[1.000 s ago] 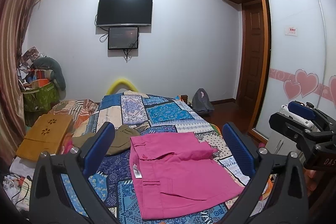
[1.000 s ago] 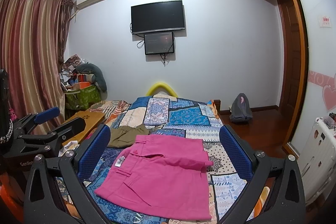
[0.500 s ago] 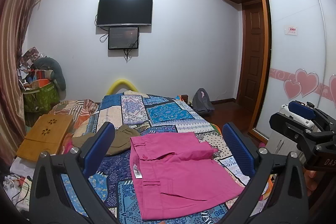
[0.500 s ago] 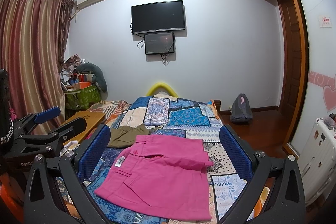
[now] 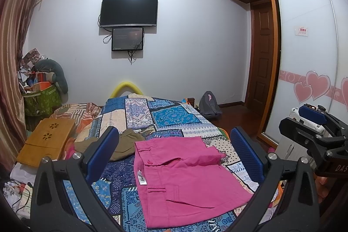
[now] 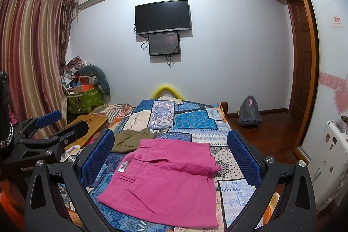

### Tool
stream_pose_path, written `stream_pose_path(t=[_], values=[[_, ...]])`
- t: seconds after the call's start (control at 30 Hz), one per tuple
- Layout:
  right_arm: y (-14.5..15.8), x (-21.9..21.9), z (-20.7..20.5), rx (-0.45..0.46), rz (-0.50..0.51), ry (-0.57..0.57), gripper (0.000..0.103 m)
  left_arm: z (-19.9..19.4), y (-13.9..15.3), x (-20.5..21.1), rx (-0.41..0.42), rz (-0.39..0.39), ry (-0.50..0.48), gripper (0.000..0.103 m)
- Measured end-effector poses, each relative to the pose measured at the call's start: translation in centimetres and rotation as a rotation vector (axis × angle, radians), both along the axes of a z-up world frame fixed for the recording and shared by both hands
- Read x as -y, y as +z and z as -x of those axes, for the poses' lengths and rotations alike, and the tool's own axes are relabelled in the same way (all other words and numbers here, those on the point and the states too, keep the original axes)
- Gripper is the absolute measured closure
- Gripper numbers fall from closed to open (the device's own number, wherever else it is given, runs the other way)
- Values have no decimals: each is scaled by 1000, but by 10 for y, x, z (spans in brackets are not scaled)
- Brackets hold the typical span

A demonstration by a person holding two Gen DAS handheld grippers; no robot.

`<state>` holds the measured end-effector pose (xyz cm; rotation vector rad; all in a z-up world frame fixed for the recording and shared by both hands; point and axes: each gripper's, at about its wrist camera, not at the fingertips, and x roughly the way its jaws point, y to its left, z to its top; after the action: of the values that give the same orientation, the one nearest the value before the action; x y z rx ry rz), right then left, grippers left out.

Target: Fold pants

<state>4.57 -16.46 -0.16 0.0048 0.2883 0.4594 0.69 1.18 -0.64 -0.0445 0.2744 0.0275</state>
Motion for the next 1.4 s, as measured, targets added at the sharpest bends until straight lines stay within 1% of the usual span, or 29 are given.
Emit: stream_pose_path(t=[0.37, 0.53, 0.67, 0.8, 0.87, 0.93, 1.0, 1.1, 1.17, 1.23, 1.27, 1.37, 1.4], values=[[-3, 3, -10, -24, -7, -6, 0, -7, -3, 0, -14, -3, -4, 0], [-8, 5, -23, -42, -4, -9, 0, -21, -7, -3, -35, -4, -9, 0], [-19, 10, -42, -53, 23, -51, 0, -44, -14, -8, -78, -5, -11, 0], [-30, 17, -70, -82, 47, -94, 0, -82, -26, -14, -145, -36, -11, 0], [-35, 20, -85, -99, 53, -102, 0, -109, -36, -22, -195, -37, -9, 0], [-42, 24, -105, -122, 57, -105, 0, -131, -45, -29, -223, -35, -10, 0], [-49, 26, -121, -139, 63, -111, 0, -153, -54, -35, -231, -58, 15, 0], [-64, 33, -150, -190, 66, -116, 0, -196, -70, -48, -258, -126, 80, 0], [-75, 37, -171, -234, 57, -103, 0, -220, -79, -57, -286, -132, 85, 0], [-84, 40, -190, -267, 52, -111, 0, -246, -92, -69, -314, -120, 88, 0], [-91, 41, -203, -293, 54, -120, 0, -260, -101, -75, -332, -130, 92, 0], [-106, 41, -236, -340, 83, -156, 0, -291, -121, -91, -384, -146, 103, 0], [-111, 40, -246, -346, 100, -162, 0, -304, -132, -99, -405, -149, 107, 2]])
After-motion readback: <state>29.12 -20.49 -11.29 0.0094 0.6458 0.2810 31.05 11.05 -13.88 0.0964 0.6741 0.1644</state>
